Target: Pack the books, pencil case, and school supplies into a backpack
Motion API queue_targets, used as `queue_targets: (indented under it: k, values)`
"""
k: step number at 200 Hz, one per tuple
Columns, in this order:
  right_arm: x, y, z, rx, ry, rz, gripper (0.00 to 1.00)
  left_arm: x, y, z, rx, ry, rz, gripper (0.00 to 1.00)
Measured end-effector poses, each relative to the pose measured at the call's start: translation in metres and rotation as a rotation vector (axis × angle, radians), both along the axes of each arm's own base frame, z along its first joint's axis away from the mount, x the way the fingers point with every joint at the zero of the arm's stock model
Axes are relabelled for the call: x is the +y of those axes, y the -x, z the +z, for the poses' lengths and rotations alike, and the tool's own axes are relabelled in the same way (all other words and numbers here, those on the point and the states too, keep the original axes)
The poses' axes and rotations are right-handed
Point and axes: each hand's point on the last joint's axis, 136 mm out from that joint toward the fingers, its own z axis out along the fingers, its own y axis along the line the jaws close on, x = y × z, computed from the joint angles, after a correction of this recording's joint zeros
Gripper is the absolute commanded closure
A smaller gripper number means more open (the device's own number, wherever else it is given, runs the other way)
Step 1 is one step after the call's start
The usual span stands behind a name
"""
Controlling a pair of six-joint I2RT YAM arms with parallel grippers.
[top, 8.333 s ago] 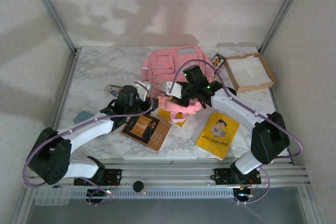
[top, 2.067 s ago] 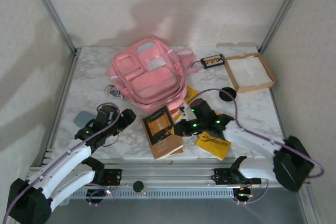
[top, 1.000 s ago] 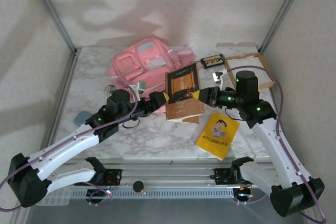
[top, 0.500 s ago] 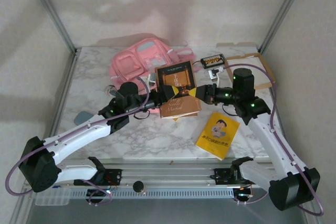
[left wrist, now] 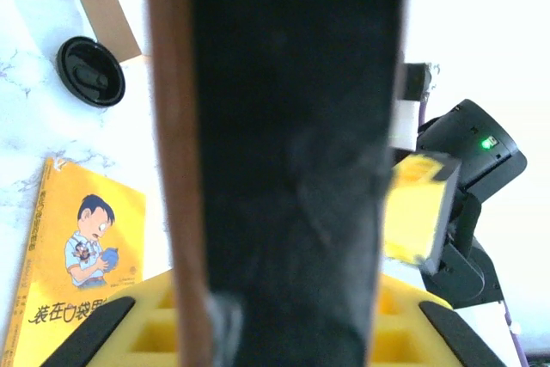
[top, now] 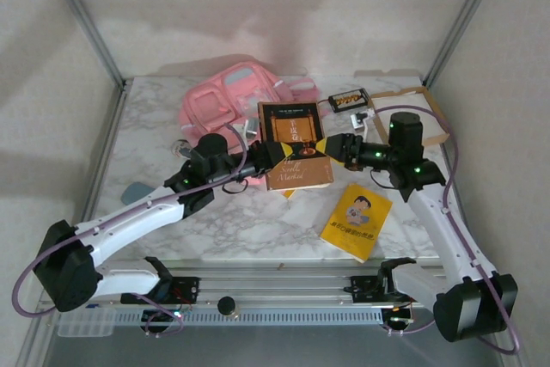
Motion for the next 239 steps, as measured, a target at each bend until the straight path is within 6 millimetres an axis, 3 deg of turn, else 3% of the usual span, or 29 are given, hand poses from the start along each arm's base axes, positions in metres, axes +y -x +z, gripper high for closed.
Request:
queue_targets:
  k: [5,21,63,79,107,124,148,167,203,212,225,239]
  values:
    - [-0.003,-0.002,-0.001,-0.003,0.000,-0.010,0.02,-0.001,-0.001,-0.001,0.004,0.000,-0.004,1.00]
    - [-0.007,-0.006,-0.008,0.020,-0.015,-0.024,0.01,-0.007,-0.003,-0.004,0.015,0.007,-0.017,1.00]
    - [-0.001,-0.002,-0.012,0.064,-0.087,0.026,0.01,-0.017,-0.011,0.003,-0.002,0.042,-0.033,1.00]
    - [0.001,0.000,-0.008,0.068,-0.119,0.046,0.06,-0.019,-0.013,0.005,-0.012,0.052,-0.031,1.00]
    - [0.002,0.004,0.007,0.044,-0.174,0.067,0.28,-0.022,-0.021,0.002,-0.016,0.034,-0.018,1.00]
    - [-0.001,0.004,0.013,0.049,-0.191,0.056,0.33,-0.022,-0.023,0.006,-0.032,0.032,-0.009,1.00]
    - [-0.002,0.003,0.016,0.043,-0.198,0.052,0.49,-0.020,-0.025,0.007,-0.048,0.019,0.001,1.00]
    - [-0.002,0.004,0.016,0.032,-0.195,0.053,0.68,-0.019,-0.027,0.003,-0.045,0.003,0.006,1.00]
    - [-0.004,0.003,0.004,0.055,-0.159,0.040,0.94,-0.018,-0.028,-0.003,-0.044,-0.021,0.007,1.00]
    - [-0.004,0.002,0.002,0.051,-0.148,0.038,1.00,-0.017,-0.028,-0.004,-0.042,-0.027,0.008,0.94]
    - [-0.004,0.001,-0.001,0.054,-0.133,0.036,1.00,-0.017,-0.029,-0.006,-0.047,-0.036,0.008,0.85]
    - [-0.005,-0.001,-0.003,0.055,-0.119,0.034,1.00,-0.015,-0.031,-0.008,-0.058,-0.053,0.007,0.61]
